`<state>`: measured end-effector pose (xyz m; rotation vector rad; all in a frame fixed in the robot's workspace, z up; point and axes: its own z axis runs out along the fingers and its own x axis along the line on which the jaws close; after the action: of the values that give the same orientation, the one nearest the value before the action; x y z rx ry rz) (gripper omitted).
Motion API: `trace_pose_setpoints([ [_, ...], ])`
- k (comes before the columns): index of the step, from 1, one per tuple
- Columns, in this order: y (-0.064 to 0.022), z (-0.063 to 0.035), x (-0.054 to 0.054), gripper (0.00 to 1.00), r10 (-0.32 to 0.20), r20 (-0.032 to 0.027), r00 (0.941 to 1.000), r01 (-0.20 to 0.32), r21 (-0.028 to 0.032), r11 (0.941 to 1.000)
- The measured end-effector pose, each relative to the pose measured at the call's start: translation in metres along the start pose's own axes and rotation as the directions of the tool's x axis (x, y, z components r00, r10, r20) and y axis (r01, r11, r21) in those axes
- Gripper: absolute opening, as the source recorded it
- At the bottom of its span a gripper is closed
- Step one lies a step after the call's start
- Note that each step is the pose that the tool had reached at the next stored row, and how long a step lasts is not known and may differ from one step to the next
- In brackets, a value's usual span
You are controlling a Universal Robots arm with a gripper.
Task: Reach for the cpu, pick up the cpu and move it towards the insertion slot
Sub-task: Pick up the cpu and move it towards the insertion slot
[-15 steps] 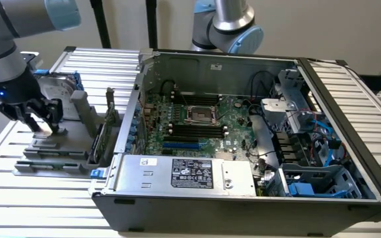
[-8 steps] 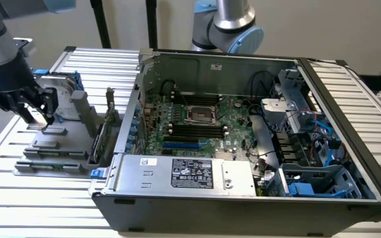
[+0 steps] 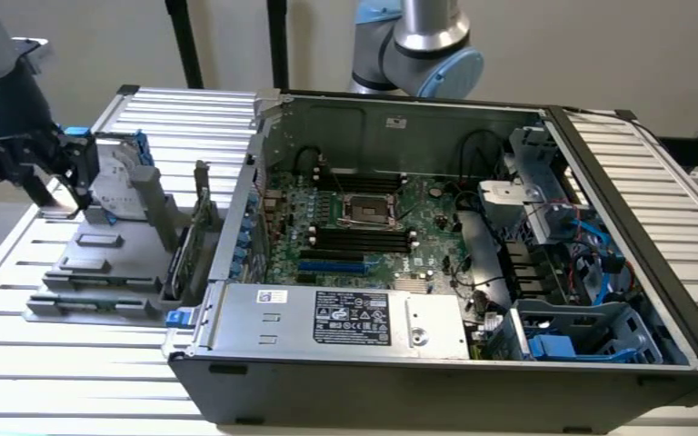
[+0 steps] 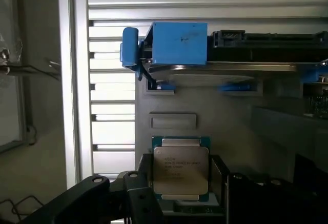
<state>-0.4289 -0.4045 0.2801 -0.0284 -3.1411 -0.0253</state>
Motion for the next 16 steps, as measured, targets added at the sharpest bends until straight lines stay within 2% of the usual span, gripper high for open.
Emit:
trace_pose_setpoints([
  [6,0.0007,-0.0272,-0.012,0.55,0.0,-0.0003,1.0,0.0,0.0,1.0],
  [12,0.0019,-0.0542,-0.034,0.55,0.0,-0.0002,1.0,0.0,-0.0005,1.0],
  [16,0.0029,-0.0678,-0.05,0.55,0.0,-0.0001,1.0,0.0,-0.0011,1.0],
])
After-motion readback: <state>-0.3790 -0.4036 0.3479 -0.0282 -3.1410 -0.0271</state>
